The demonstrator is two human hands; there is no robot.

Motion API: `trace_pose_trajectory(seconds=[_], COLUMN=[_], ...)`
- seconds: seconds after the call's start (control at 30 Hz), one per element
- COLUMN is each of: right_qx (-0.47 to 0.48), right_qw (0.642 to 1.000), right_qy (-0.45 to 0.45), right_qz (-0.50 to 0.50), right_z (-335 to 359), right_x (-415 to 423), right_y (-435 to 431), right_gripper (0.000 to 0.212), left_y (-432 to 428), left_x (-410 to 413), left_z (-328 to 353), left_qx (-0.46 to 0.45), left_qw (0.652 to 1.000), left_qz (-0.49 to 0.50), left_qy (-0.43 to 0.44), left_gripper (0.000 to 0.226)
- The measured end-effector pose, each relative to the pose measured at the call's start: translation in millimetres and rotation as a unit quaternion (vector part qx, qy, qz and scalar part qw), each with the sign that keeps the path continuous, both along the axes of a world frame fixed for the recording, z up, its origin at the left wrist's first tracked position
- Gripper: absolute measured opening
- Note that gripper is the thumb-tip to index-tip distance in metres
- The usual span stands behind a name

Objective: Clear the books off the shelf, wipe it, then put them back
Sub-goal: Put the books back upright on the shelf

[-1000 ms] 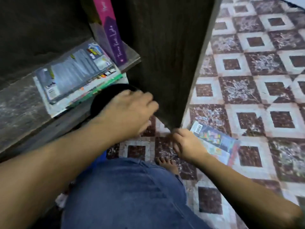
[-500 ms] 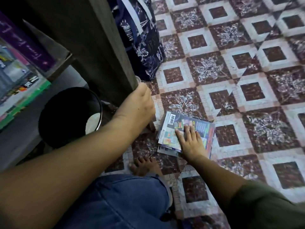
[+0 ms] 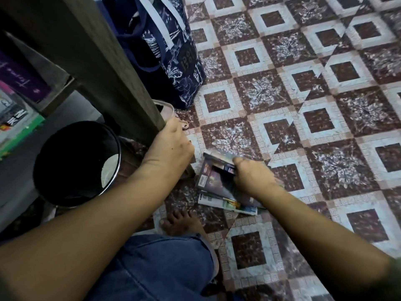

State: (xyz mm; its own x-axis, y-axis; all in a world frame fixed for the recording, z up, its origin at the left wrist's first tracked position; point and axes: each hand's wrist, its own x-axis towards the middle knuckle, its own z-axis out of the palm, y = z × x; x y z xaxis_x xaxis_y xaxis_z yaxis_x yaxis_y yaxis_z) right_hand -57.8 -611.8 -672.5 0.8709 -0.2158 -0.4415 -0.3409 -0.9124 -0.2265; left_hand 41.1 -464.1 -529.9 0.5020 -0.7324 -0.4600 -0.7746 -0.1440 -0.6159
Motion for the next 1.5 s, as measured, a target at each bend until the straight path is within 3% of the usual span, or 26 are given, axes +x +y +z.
trace_pose_trajectory(seconds=[0.13, 0.33, 0.47, 0.53, 0.67, 0.73, 0.83, 0.97, 1.1, 1.2, 1.3, 1.4, 1.43, 1.5], right_qx=[0.017, -0.049, -0.056, -0.037, 0.019, 0.034, 0.051, 0.037, 0.009, -0.025, -0.017, -0.016, -0.025, -0.030], right_qw=[0.999, 0.996, 0.998, 0.999, 0.995, 0.990, 0.976, 0.929, 0.866, 0.801, 0.758, 0.746, 0.759, 0.824], right_qy=[0.025, 0.039, 0.010, -0.004, -0.055, -0.085, -0.156, -0.300, -0.433, -0.544, -0.604, -0.605, -0.577, -0.439], right_qz=[-0.027, -0.067, -0.020, 0.012, 0.080, 0.106, 0.145, 0.213, 0.249, 0.248, 0.246, 0.277, 0.299, 0.356], right_z=[31, 5, 21, 38, 79, 100, 136, 177, 219, 255, 273, 260, 249, 225], right_x=[5, -15, -19, -20, -19, -16, -5, 25, 67, 98, 129, 166, 179, 198], right_y=[-15, 4, 18, 29, 60, 75, 98, 137, 187, 223, 253, 272, 273, 268], right_gripper=[0.033, 0.028, 0.032, 0.031, 0.033, 0.033, 0.033, 0.030, 0.039, 0.031, 0.028, 0.028, 0.032, 0.042], left_y=[0, 3, 12, 17, 24, 36, 72, 142, 220, 263, 294, 312, 316, 323], left_x=[0, 0, 1, 1, -9, -12, -9, -3, -4, -5, 7, 26, 32, 43], left_z=[1, 2, 0, -1, 4, 9, 41, 103, 151, 175, 174, 152, 142, 112], left_qx=[-0.007, 0.003, -0.017, -0.034, 0.024, 0.019, -0.071, -0.145, -0.258, -0.356, -0.405, -0.407, -0.392, -0.345], left_qw=[1.000, 1.000, 0.998, 0.994, 0.983, 0.971, 0.935, 0.925, 0.919, 0.877, 0.843, 0.830, 0.836, 0.856], left_qz=[0.012, -0.015, -0.043, -0.055, 0.004, 0.081, 0.233, 0.295, 0.298, 0.304, 0.302, 0.315, 0.331, 0.370], left_qy=[0.013, 0.013, 0.032, 0.085, 0.184, 0.223, 0.256, 0.189, -0.003, -0.111, -0.182, -0.215, -0.192, -0.109], left_gripper=[0.023, 0.026, 0.027, 0.029, 0.061, 0.046, 0.031, 0.024, 0.029, 0.037, 0.031, 0.029, 0.034, 0.053])
